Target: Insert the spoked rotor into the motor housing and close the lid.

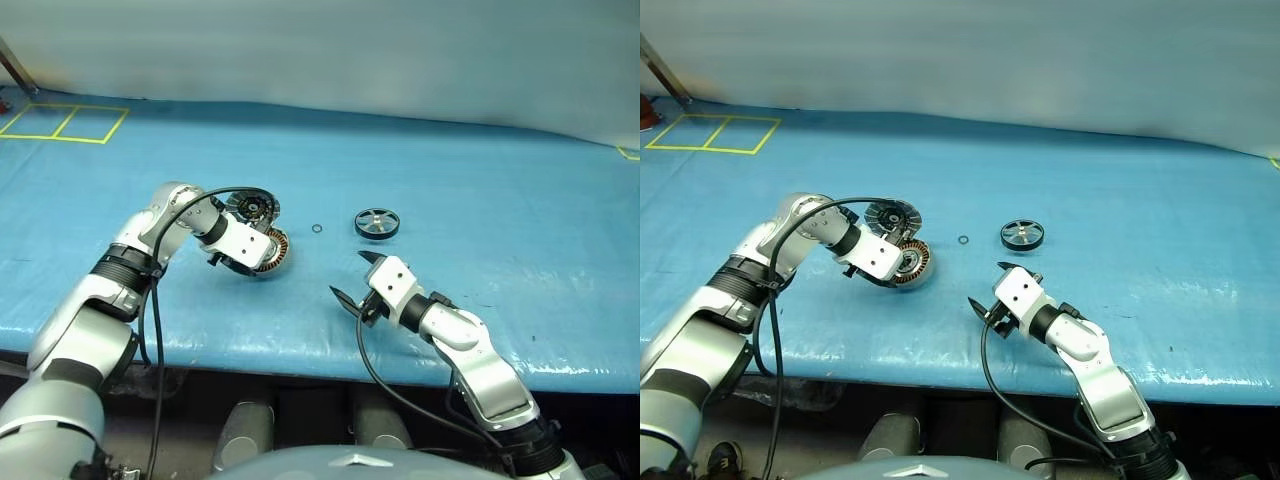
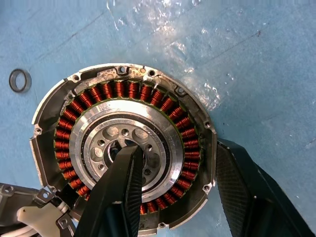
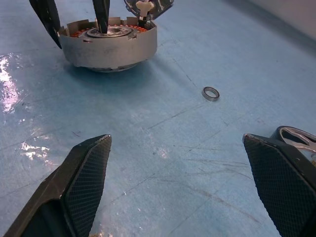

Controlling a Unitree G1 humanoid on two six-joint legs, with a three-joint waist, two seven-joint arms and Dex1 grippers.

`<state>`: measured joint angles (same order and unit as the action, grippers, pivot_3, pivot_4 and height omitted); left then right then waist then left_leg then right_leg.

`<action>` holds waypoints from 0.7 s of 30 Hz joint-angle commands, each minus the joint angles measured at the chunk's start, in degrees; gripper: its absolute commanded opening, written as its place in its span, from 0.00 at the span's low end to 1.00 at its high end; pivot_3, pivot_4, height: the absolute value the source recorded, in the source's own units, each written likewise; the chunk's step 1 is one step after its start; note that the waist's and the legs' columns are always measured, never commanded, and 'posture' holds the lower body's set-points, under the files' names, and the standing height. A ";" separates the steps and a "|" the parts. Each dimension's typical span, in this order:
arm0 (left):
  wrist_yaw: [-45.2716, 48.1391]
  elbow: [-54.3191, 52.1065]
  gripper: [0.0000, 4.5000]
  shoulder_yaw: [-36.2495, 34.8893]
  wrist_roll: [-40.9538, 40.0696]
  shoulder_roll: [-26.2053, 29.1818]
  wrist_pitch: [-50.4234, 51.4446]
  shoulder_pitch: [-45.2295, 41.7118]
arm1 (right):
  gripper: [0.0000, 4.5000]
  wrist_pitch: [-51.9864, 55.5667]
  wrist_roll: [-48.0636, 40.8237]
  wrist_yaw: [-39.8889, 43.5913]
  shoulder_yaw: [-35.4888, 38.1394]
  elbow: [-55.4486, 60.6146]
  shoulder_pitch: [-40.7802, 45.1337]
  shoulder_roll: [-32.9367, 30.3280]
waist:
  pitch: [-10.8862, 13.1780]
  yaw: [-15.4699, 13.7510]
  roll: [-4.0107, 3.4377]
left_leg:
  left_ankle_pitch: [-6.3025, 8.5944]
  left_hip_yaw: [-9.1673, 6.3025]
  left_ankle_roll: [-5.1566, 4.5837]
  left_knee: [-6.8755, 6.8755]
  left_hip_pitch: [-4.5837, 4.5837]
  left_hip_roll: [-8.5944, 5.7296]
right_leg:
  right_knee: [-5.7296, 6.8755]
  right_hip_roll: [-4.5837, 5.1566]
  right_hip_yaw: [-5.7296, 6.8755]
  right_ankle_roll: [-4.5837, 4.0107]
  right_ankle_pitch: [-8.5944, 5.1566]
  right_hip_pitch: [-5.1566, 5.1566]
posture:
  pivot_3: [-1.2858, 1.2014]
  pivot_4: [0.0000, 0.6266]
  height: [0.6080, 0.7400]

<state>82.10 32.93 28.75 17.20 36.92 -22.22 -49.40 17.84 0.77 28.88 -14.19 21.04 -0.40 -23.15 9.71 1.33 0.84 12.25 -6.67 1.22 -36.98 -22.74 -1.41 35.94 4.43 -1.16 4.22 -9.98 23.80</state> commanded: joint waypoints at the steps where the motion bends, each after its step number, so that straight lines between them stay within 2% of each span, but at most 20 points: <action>1: 0.80 0.82 0.43 0.57 -0.30 -0.77 -4.42 -2.94 | 1.00 -0.97 -0.22 0.25 0.81 2.08 0.02 -0.37 | 0.01 0.00 0.01 | 0.01 0.00 -0.01 0.00 -0.01 0.00 | -0.01 0.00 0.00 0.00 0.00 0.00 | 0.52 0.24 1.00; 6: 0.64 3.56 0.43 2.23 0.35 -3.34 -8.22 -5.97 | 1.00 -0.76 -0.09 0.25 0.63 2.22 0.02 -0.73 | 0.04 -0.18 0.06 | 0.01 0.00 -0.02 -0.08 -0.07 -0.01 | -0.04 0.00 0.00 0.02 0.01 -0.02 | 0.52 0.24 1.00; 21: 2.72 4.81 0.43 4.61 0.93 -7.14 -11.80 -7.56 | 1.00 -0.34 0.72 -0.63 0.51 3.28 -1.80 -0.89 | 0.07 0.04 0.09 | 0.03 0.00 -0.04 -0.08 -0.09 -0.01 | -0.04 0.01 0.00 0.01 0.01 0.00 | 0.52 0.24 1.00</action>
<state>85.06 38.23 33.48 18.50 30.13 -33.26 -55.02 17.87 1.62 28.53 -14.22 21.47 -2.12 -24.07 9.78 1.37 0.93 12.28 -6.67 1.18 -37.06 -22.83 -1.42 35.89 4.43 -1.16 4.24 -9.97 23.80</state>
